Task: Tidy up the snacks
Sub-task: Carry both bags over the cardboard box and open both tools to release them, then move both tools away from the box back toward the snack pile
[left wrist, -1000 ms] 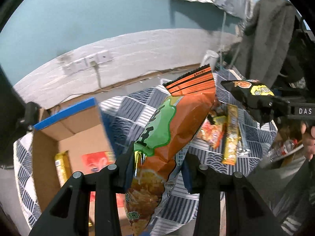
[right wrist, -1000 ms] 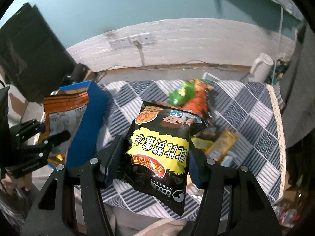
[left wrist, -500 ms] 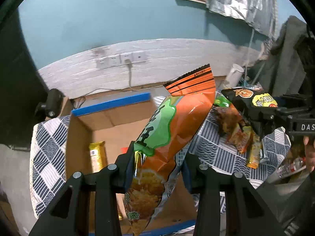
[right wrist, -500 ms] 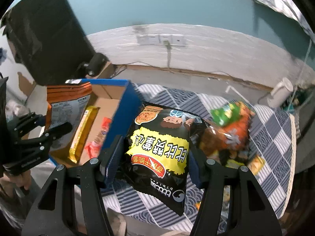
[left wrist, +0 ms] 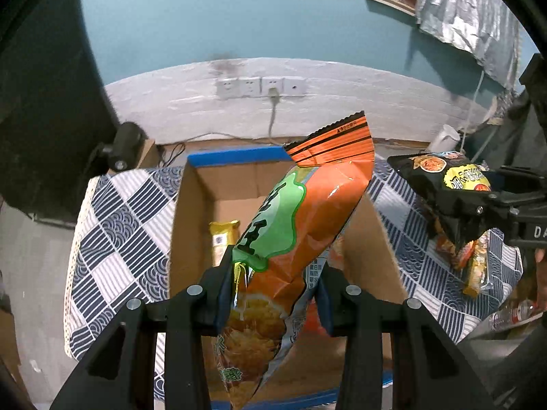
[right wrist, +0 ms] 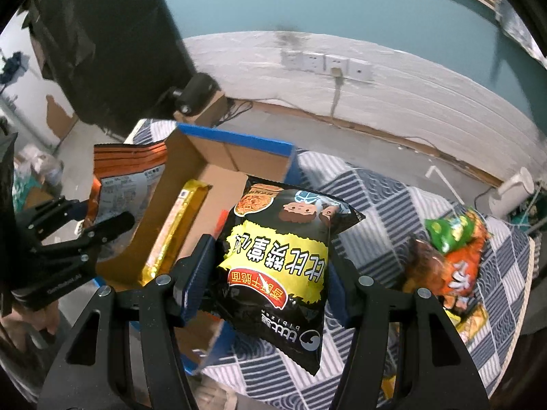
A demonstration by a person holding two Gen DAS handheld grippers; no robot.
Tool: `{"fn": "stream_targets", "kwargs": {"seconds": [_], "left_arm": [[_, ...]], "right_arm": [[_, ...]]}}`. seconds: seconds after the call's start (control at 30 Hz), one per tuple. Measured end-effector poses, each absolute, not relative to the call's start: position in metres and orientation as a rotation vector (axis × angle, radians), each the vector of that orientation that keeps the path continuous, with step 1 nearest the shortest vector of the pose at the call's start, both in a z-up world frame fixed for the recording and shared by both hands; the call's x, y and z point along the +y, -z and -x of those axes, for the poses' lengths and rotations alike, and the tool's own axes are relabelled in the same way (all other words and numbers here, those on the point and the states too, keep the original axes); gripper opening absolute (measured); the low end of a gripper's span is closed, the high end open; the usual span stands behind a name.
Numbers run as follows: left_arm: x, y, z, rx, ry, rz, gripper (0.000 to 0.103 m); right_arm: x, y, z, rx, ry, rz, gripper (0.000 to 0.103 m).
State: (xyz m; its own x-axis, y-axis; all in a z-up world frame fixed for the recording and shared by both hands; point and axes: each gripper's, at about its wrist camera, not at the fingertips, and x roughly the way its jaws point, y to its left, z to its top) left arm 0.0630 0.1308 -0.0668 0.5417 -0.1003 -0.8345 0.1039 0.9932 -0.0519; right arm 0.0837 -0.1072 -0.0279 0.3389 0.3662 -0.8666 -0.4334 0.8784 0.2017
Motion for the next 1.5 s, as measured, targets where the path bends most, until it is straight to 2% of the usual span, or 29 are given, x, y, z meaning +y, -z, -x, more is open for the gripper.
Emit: {"fn": "stream_targets", "kwargs": {"seconds": [0.47, 0.67, 0.73, 0.9, 0.93, 1.5], "left_arm": [[0.168, 0.102, -0.066, 1.087, 0.043, 0.081, 0.042], [0.174, 0.105, -0.067, 1.11, 0.022, 0.109, 0.043], [0.175, 0.107, -0.068, 1.116, 0.013, 0.11, 0.046], [0.172, 0.102, -0.066, 1.094, 0.001, 0.096, 0.064], [0.171, 0.101, -0.066, 1.089, -0.003, 0.089, 0.071], [0.127, 0.091, -0.069, 1.077, 0.066, 0.029, 0.072]], "right_arm": [[-0.033, 0.057, -0.081, 1.172, -0.612, 0.153, 0.06], [-0.029, 0.059, -0.082, 1.179, -0.625, 0.141, 0.066], [-0.03, 0.058, -0.082, 1.174, -0.621, 0.138, 0.072], [-0.035, 0.054, -0.081, 1.163, -0.611, 0.132, 0.073], [-0.037, 0.053, -0.081, 1.162, -0.608, 0.128, 0.073], [-0.105, 0.05, -0.077, 1.139, -0.51, 0.09, 0.073]]}}
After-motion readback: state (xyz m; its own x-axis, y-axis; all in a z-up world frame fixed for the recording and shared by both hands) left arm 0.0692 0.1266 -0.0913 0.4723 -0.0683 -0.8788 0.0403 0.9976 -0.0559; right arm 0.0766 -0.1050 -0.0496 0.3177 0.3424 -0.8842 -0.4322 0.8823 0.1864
